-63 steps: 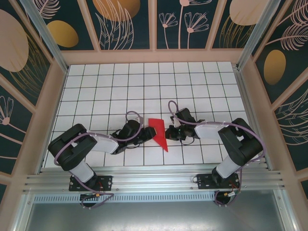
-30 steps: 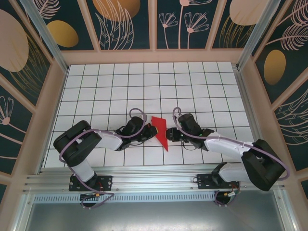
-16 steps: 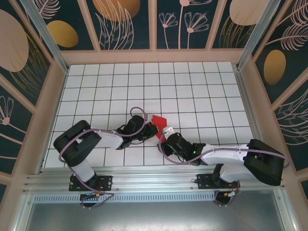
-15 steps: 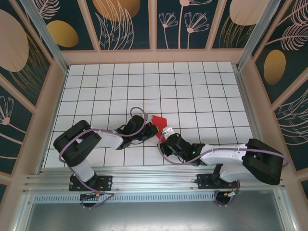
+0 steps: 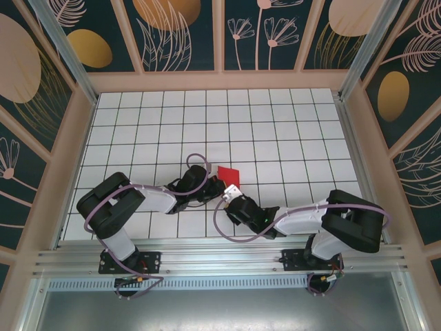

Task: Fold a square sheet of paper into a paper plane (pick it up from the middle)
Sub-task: Fold the wing for the fifth time at the center of the table.

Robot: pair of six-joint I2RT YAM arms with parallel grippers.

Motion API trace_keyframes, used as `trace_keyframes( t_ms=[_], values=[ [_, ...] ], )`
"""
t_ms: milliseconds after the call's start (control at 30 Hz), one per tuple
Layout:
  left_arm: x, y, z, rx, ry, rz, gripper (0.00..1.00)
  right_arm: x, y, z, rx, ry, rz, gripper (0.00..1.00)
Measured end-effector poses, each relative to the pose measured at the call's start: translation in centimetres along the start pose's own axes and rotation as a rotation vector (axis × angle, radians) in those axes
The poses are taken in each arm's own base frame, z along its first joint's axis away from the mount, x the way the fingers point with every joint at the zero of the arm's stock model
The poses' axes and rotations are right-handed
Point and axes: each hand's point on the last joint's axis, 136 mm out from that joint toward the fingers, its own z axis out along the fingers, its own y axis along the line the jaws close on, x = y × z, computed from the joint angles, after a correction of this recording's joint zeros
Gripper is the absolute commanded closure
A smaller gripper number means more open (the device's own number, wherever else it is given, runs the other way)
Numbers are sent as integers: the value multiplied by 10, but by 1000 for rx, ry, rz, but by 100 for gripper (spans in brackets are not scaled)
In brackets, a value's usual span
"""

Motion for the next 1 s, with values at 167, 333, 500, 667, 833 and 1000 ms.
trace_keyframes(
  t_ms=[167, 333, 500, 667, 833, 1000],
  values=[
    [-1, -1, 0, 1, 0, 0, 100, 0, 0, 1, 18, -2, -25, 63],
    [-1, -1, 0, 1, -1, 1, 100, 1, -3, 1, 37, -3, -40, 78],
    [-1, -2, 0, 1, -1, 0, 99, 0, -3, 1, 41, -5, -36, 88],
    [-2, 4, 0, -25, -8, 3, 80, 1, -3, 1, 43, -5, -17, 98],
    [-6, 5, -8, -57, -32, 14, 60, 2, -3, 3, 20, 5, 21, 100],
    [-20, -9, -30, -44, -118, 30, 51, -4, -3, 4, -48, -1, 110, 100]
  ],
)
